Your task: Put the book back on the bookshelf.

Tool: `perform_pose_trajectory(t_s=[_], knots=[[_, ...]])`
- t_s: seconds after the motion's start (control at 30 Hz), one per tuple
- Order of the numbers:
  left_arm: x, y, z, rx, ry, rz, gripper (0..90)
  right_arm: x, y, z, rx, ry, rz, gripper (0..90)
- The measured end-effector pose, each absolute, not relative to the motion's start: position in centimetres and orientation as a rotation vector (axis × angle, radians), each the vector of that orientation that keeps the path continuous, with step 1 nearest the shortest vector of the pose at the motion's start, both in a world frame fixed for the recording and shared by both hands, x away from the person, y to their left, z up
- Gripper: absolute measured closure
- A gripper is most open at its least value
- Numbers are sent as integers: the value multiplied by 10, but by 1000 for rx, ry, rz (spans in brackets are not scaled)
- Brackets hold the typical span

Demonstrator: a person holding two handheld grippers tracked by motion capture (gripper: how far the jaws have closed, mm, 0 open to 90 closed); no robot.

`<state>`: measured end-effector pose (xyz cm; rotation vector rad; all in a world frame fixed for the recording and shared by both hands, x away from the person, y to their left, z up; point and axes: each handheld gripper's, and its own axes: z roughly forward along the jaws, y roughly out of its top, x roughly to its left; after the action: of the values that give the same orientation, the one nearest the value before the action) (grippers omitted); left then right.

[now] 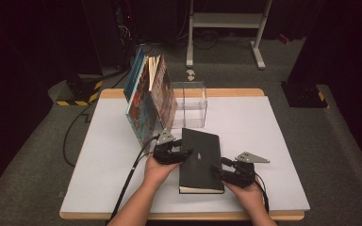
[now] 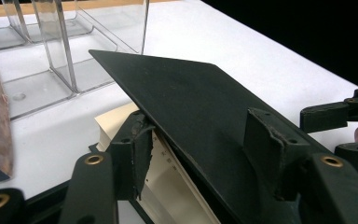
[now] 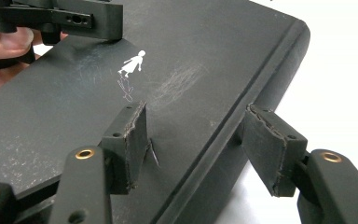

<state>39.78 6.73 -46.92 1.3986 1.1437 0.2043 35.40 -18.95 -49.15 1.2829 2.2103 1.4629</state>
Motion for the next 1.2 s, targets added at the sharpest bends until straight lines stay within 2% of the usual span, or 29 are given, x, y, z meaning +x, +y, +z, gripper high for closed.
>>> perform_pose_trajectory(t_s=[0.27,0.43,0.53,0.73,0.8,1.2], knots=[[394,68,-470,1434,1141,242,372,353,-188,-491,1275,2216,1447,402],[391,66,-464,1430,1114,265,380,353,-190,-491,1280,2215,1466,408],[391,65,-460,1419,1095,274,416,352,-191,-490,1281,2204,1474,409],[402,64,-467,1387,1151,184,428,352,-190,-490,1281,2212,1467,412],[406,67,-468,1379,1156,144,462,351,-189,-490,1276,2216,1464,411],[400,77,-467,1399,1133,134,490,351,-190,-492,1264,2228,1458,409]])
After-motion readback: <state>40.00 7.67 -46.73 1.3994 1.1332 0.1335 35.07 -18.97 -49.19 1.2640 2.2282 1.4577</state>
